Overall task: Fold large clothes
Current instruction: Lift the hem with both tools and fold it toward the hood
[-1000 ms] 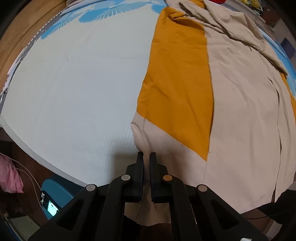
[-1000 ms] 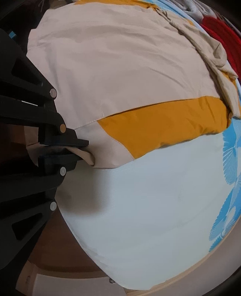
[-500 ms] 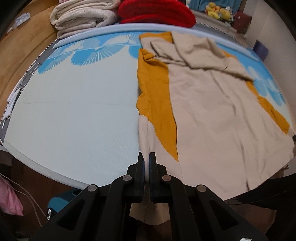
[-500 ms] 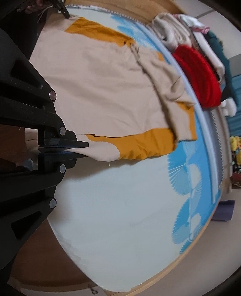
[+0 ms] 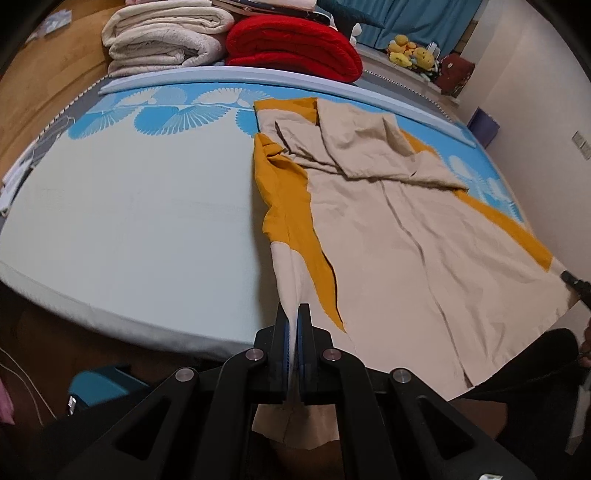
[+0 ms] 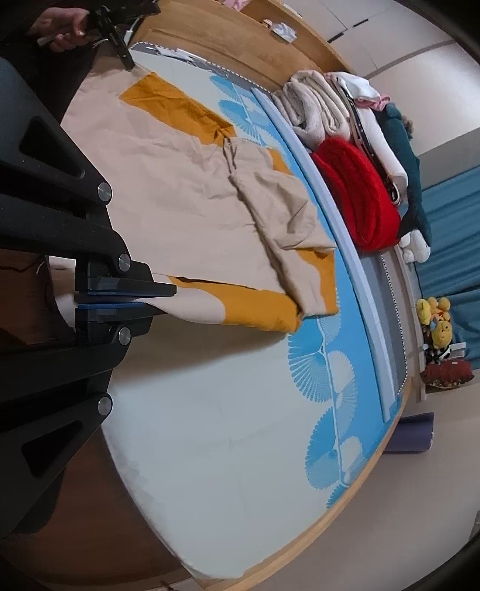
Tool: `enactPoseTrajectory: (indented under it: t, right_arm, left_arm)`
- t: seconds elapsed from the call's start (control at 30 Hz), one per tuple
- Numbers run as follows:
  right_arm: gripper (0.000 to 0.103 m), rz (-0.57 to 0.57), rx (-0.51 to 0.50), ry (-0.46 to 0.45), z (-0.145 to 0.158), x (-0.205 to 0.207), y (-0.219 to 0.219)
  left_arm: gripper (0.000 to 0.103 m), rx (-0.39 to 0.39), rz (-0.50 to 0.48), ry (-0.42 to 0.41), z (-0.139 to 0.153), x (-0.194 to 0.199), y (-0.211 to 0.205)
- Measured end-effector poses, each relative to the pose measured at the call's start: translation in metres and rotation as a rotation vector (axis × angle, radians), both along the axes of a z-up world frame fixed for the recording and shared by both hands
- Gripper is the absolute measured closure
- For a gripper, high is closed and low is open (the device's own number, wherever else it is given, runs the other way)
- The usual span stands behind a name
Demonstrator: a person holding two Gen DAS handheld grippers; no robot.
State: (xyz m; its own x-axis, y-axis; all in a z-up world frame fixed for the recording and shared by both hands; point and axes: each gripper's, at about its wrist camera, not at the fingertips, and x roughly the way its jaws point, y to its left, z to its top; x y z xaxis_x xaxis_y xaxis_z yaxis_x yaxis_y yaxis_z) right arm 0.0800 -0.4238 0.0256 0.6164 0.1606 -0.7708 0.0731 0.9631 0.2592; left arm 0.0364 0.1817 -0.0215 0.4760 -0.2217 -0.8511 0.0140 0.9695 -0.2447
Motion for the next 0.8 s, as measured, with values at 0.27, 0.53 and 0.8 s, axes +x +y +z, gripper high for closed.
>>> enactPoseTrajectory:
  t: [0.27,0.53,0.8]
  right_arm:
    - [0.101,0.002,0.037,-0.066,0.031,-0.065,-0.018]
    - [0.101,-0.043,0.041,-0.12,0.043,-0.068,-0.038]
    - [0.101,-0.048,0.031,-0.118,0.034,0.011,-0.045]
  left_arm:
    - [0.101,-0.035,-0.024,0.003,0.032,-0.045,0.008]
    - [0.101,-0.079,0.077,-0.002,0.023,-0.015,0.016]
    - [0.101,-0.136,0.136,0.024,0.004,0.067,0.03]
